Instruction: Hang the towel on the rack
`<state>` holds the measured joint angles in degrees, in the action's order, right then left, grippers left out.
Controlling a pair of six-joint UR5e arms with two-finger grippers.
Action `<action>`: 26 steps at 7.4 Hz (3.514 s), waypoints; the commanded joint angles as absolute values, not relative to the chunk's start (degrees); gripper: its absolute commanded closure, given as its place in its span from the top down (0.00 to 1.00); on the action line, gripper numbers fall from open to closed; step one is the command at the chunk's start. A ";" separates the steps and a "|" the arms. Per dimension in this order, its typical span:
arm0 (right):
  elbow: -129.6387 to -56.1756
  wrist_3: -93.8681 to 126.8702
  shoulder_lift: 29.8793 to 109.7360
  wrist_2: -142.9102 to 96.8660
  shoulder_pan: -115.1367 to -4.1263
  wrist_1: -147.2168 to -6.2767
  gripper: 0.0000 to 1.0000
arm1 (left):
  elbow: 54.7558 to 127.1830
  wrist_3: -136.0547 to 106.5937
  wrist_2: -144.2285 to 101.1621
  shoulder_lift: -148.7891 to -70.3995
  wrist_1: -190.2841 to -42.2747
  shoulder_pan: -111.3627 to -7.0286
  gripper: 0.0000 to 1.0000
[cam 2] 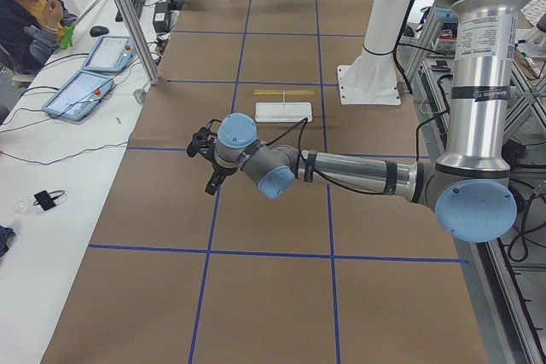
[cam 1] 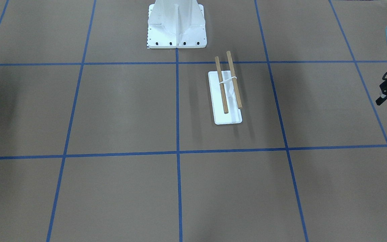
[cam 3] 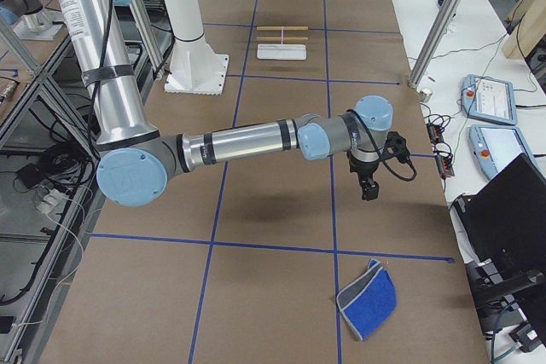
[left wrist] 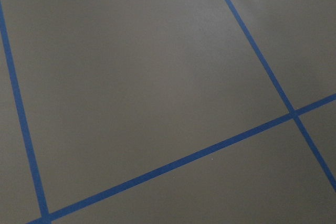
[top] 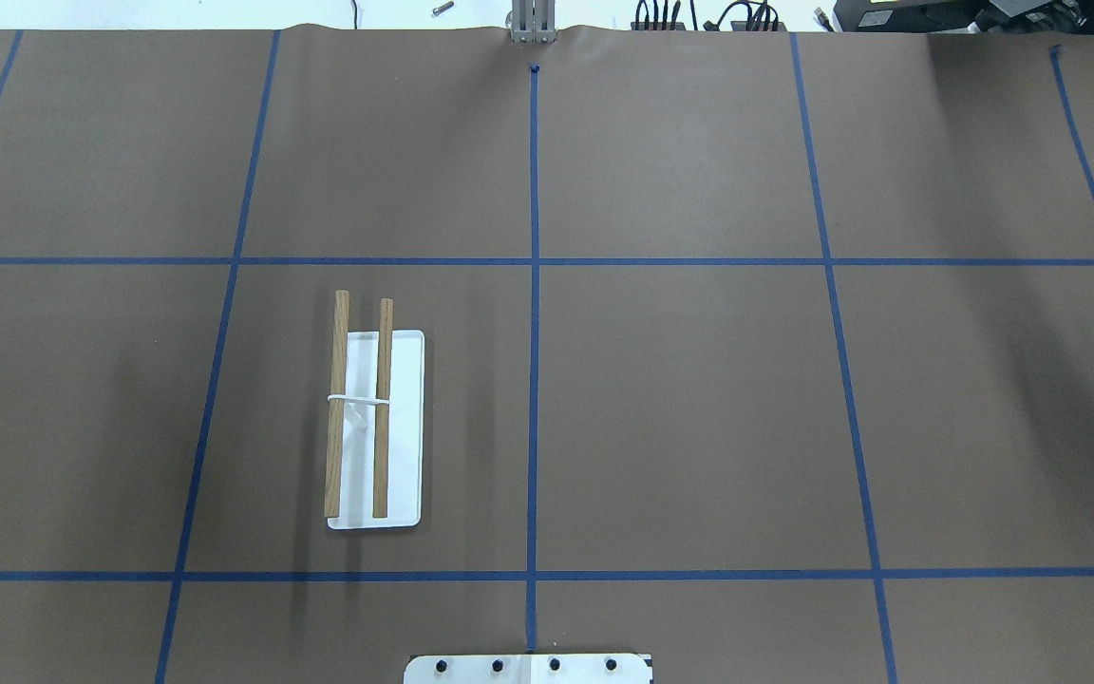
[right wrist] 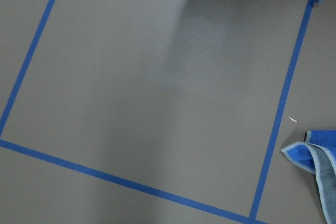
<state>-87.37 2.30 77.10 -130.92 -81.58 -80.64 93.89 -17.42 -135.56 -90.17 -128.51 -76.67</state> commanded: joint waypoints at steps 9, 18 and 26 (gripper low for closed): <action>-32.37 -26.63 58.10 -112.25 -76.74 -56.79 1.00 | 92.81 -19.77 -135.79 -91.49 -128.94 -76.29 0.98; -33.65 -28.39 55.12 -111.34 -78.03 -57.38 0.00 | 92.99 -19.86 -135.79 -91.58 -128.94 -76.29 0.98; -99.92 51.30 53.82 -128.20 -65.67 -106.09 0.00 | 93.26 -68.91 -138.08 -107.46 -133.49 -67.18 0.98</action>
<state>-96.18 35.91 56.43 -124.22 -68.78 -105.84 93.93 -57.30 -138.54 -103.78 -131.22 -70.85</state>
